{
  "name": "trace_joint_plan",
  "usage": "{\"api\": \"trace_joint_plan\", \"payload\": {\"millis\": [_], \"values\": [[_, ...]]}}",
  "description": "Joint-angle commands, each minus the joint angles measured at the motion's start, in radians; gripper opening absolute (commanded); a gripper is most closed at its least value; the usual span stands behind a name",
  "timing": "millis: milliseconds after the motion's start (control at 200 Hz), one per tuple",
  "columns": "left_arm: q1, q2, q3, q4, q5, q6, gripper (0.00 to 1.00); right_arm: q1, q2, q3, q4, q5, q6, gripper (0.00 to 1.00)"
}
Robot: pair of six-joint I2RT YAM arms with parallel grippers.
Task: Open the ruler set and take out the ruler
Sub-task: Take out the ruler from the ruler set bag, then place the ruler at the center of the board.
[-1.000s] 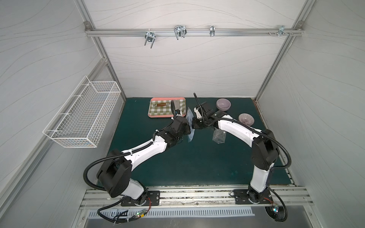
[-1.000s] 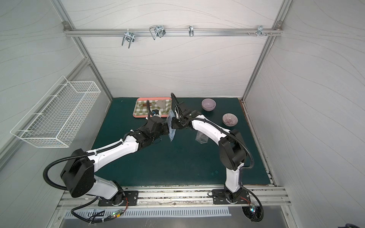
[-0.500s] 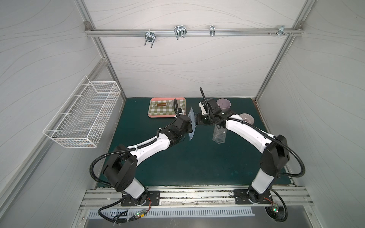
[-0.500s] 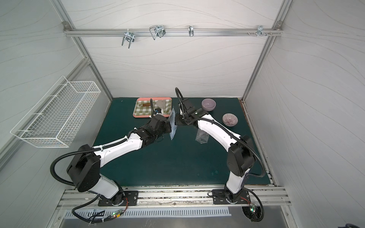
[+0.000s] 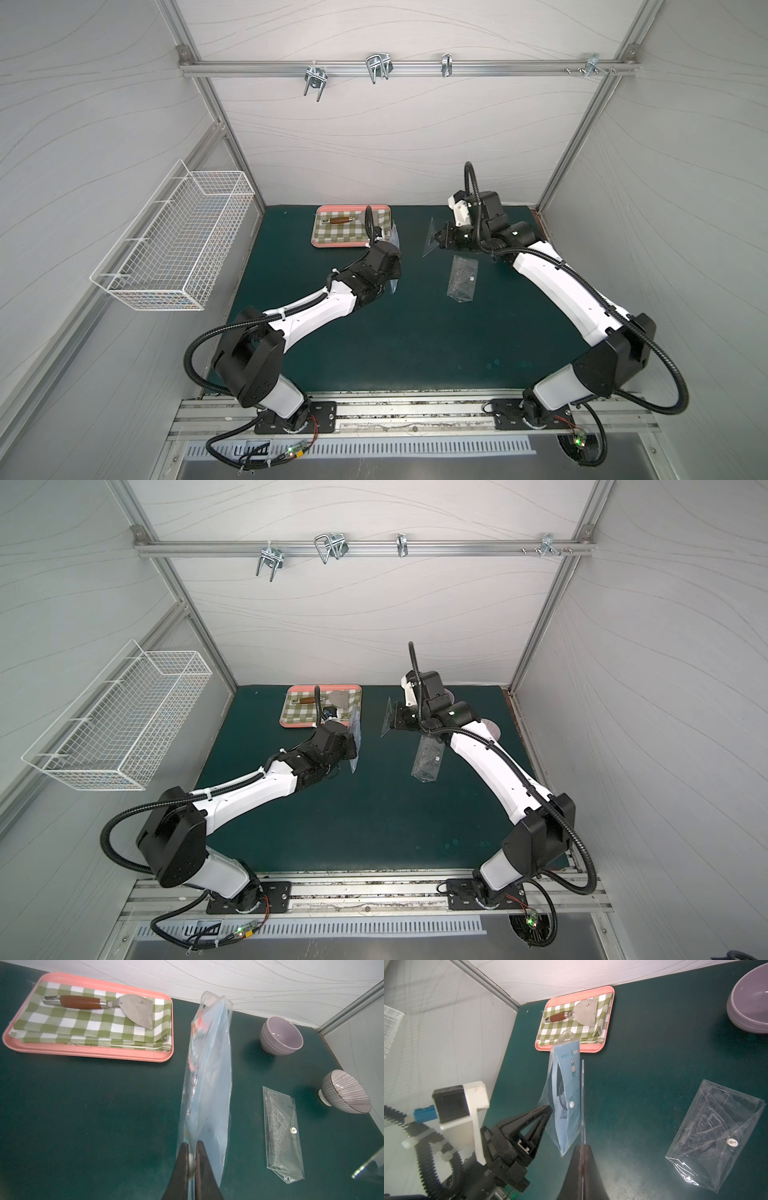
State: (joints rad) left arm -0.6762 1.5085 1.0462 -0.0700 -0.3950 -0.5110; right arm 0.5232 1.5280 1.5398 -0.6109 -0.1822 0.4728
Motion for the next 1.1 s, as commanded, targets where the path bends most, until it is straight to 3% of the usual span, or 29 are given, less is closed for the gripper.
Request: {"api": "trace_joint_plan", "payload": {"millis": [0, 225, 690, 1095], "values": [[0.010, -0.097, 0.002, -0.003, -0.087, 0.057, 0.00, -0.059, -0.001, -0.037, -0.025, -0.202, -0.044, 0.03], [0.024, -0.203, -0.006, -0.069, -0.118, 0.130, 0.00, -0.114, 0.068, -0.106, 0.042, -0.394, -0.102, 0.03], [0.033, -0.286, -0.035, -0.111, -0.109, 0.157, 0.00, -0.113, 0.266, -0.238, 0.274, -0.469, -0.060, 0.00], [0.043, -0.279, -0.039, -0.119, -0.096, 0.159, 0.00, -0.125, 0.446, -0.233, 0.359, -0.561, -0.056, 0.00]]}}
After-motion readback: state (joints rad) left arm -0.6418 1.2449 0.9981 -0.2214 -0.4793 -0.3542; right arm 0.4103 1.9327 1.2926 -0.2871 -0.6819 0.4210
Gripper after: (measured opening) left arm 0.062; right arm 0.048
